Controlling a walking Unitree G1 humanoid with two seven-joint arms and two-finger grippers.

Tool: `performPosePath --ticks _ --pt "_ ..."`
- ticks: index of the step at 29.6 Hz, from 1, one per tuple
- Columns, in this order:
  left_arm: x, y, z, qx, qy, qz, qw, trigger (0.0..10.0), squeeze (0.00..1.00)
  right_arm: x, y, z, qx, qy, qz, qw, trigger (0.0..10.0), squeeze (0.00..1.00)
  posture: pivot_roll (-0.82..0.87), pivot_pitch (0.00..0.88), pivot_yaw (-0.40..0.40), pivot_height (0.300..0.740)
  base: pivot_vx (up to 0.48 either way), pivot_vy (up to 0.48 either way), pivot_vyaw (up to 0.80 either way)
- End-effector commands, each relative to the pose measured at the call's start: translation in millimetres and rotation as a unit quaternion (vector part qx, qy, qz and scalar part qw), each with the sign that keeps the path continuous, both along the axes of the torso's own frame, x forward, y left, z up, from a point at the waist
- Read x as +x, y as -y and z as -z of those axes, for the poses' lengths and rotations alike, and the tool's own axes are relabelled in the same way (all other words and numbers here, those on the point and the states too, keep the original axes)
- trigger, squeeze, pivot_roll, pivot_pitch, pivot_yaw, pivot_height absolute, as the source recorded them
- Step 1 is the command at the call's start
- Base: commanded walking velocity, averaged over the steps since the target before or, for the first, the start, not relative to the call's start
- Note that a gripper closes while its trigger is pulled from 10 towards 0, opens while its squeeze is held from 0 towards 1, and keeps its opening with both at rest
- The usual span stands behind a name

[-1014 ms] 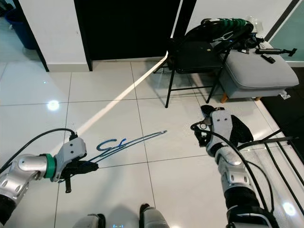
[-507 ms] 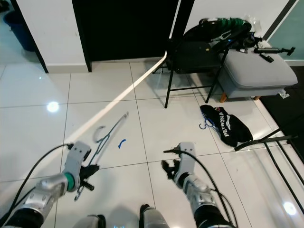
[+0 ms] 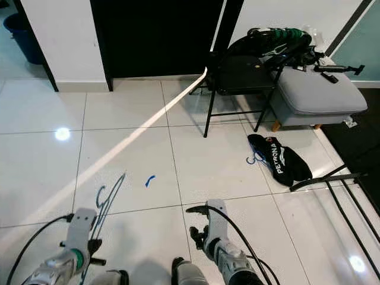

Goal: Hang hanger

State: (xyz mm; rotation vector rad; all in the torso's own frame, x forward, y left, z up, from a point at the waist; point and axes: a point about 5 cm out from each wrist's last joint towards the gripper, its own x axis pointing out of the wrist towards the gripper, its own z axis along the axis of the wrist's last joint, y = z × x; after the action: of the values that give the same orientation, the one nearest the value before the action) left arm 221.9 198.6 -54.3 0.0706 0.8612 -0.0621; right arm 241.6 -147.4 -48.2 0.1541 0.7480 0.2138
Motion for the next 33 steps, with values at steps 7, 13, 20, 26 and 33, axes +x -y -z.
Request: performPosePath --ticks 7,13,20,26,33 --pt "-13.0 4.2 12.2 0.015 -0.025 0.001 1.000 10.0 0.00 -14.4 1.6 10.8 -0.004 -0.020 0.011 1.000 10.0 0.00 0.05 0.086 -0.056 0.740 0.000 0.000 0.00" --pt "-13.5 7.1 12.0 0.039 -0.010 0.014 0.999 10.0 0.00 -17.2 2.2 12.7 -0.007 -0.020 0.024 0.999 10.0 0.00 0.06 0.091 -0.062 0.740 0.000 0.000 0.00" --pt "-5.9 4.3 5.9 0.030 0.027 -0.038 0.998 10.0 0.00 -17.7 6.0 12.7 -0.005 -0.013 0.044 0.999 10.0 0.00 0.05 0.087 -0.030 0.740 0.000 0.000 0.00" --pt "-1.5 2.2 2.8 0.054 0.040 -0.022 0.997 10.0 0.00 -11.8 10.4 8.7 -0.005 0.001 0.069 0.998 10.0 0.00 0.03 0.087 0.010 0.740 0.000 0.000 0.00" --pt "-8.5 0.7 7.7 0.034 0.023 -0.017 0.999 10.0 0.00 -23.0 12.9 15.9 -0.020 -0.016 0.081 0.996 10.0 0.00 0.03 0.091 0.026 0.740 0.000 0.000 0.00"
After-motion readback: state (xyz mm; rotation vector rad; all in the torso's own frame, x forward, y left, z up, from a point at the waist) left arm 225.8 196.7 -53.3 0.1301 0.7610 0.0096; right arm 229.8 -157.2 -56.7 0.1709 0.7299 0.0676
